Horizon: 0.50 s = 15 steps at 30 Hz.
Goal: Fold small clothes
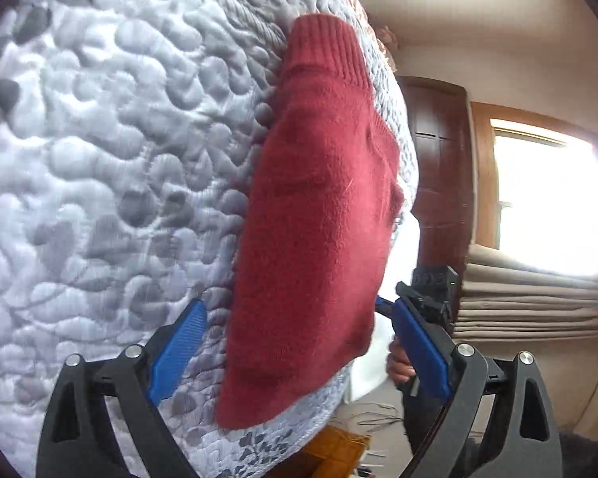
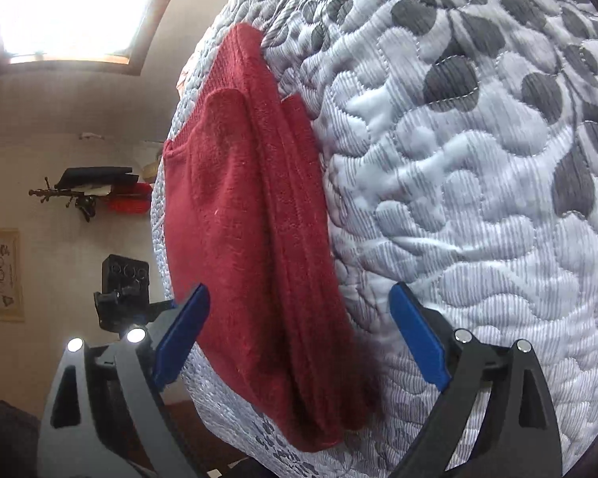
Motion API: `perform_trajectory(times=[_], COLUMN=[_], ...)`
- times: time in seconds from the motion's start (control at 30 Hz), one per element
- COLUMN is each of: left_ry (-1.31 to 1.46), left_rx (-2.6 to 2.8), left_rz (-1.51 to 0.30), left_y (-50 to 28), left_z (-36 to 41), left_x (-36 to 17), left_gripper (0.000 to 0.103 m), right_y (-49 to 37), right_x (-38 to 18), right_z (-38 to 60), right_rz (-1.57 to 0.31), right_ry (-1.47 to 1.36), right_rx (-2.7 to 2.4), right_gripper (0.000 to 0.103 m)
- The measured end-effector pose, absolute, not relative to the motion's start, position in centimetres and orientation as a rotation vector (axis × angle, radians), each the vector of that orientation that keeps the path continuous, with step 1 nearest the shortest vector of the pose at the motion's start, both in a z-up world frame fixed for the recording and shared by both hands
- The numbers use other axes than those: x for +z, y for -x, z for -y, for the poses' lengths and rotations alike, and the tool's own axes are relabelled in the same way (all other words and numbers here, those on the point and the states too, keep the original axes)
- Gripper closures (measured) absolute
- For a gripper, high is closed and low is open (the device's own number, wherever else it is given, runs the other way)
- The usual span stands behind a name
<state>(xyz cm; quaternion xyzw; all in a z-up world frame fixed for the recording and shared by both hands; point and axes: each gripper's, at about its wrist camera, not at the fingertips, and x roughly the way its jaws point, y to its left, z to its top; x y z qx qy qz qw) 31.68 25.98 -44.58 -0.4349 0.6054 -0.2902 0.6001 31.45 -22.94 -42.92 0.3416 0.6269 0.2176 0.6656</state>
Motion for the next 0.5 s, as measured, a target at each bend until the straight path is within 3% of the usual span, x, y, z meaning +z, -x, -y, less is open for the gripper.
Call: perform_trajectory(times=[0.23, 0.5], left_ry=[1.126, 1.027], left_rx=[-0.745, -0.771], left_rz=[-1.408, -1.46], left_y=[-33.5, -34.5], left_z=[-24.4, -21.9], left_x=[-48.1, -47.9], left_gripper=[0.009, 0.01], right_y=[-32.9, -33.9], right_x=[-43.2, -43.9], right_z=[21.3, 18.6], right_rz=[-1.402, -1.403], right_ry=[-0.752, -0.746], right_rx=[0.586, 0.653], right_gripper=[0.008, 0.004])
